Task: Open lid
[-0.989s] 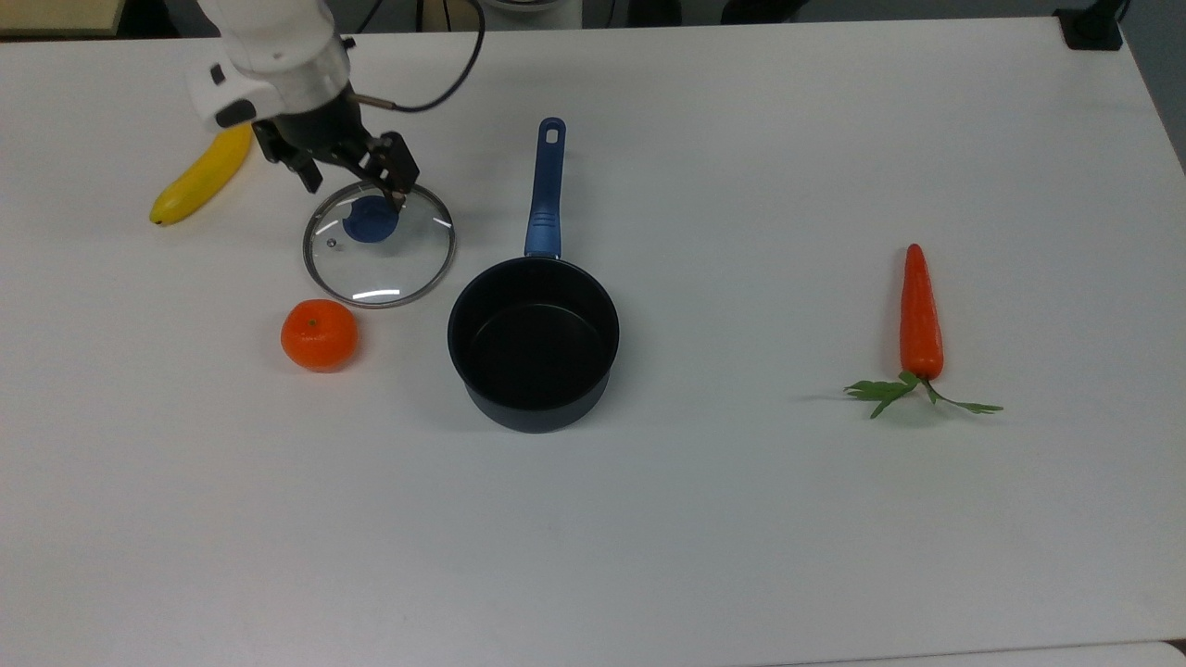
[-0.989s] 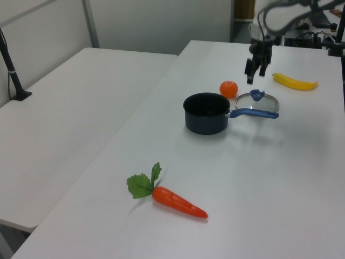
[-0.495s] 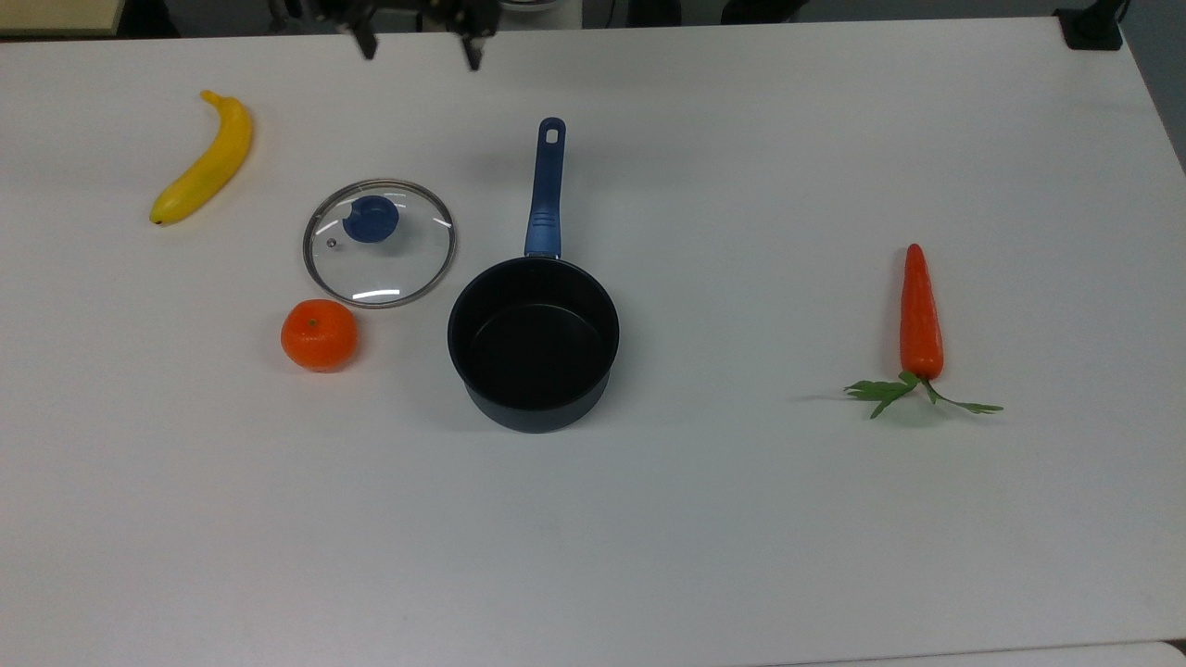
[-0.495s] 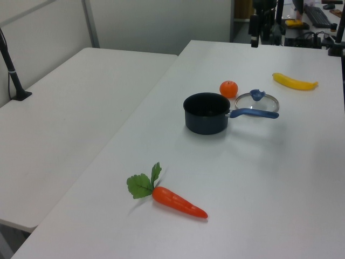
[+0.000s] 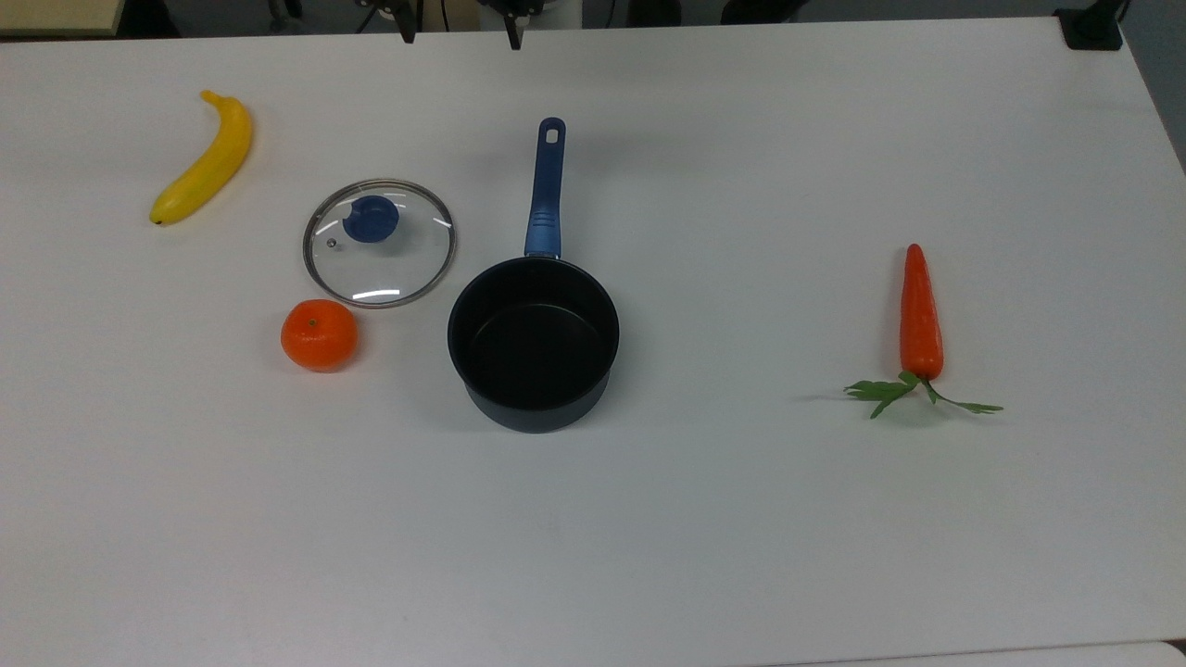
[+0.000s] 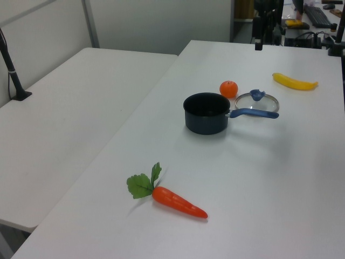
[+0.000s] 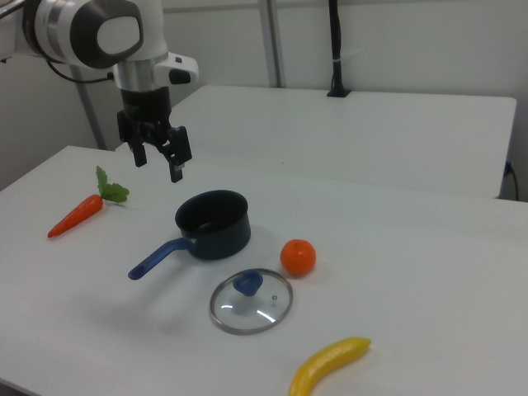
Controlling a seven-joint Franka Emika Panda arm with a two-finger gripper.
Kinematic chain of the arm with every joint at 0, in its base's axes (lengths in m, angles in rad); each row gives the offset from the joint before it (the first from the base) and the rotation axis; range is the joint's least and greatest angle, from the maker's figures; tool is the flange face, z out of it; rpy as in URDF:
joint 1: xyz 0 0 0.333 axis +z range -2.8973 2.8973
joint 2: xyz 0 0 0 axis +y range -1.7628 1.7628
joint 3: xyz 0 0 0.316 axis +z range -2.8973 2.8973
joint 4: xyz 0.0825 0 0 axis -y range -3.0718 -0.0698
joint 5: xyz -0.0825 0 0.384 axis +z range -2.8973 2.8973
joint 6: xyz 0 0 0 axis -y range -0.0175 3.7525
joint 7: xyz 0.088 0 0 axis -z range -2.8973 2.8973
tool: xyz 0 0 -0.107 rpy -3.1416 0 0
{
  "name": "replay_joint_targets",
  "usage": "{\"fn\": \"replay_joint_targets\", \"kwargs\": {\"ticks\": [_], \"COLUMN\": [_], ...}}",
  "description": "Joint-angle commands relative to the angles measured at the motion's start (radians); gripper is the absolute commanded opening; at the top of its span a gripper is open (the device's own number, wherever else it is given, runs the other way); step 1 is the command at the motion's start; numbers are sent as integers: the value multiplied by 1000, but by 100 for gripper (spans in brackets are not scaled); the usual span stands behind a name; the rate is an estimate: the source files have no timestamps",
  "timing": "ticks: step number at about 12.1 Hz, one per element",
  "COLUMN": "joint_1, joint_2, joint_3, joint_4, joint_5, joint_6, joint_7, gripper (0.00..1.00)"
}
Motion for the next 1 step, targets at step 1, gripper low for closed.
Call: {"fn": "replay_joint_targets", "kwargs": {"ticks": [1], "joint_1": [-23], "joint_2": [-54], "joint_3": [-7], "joint_4": [-7], "joint_5": [0], "joint_6": [-36], "joint_7": [10], "gripper": [100]}}
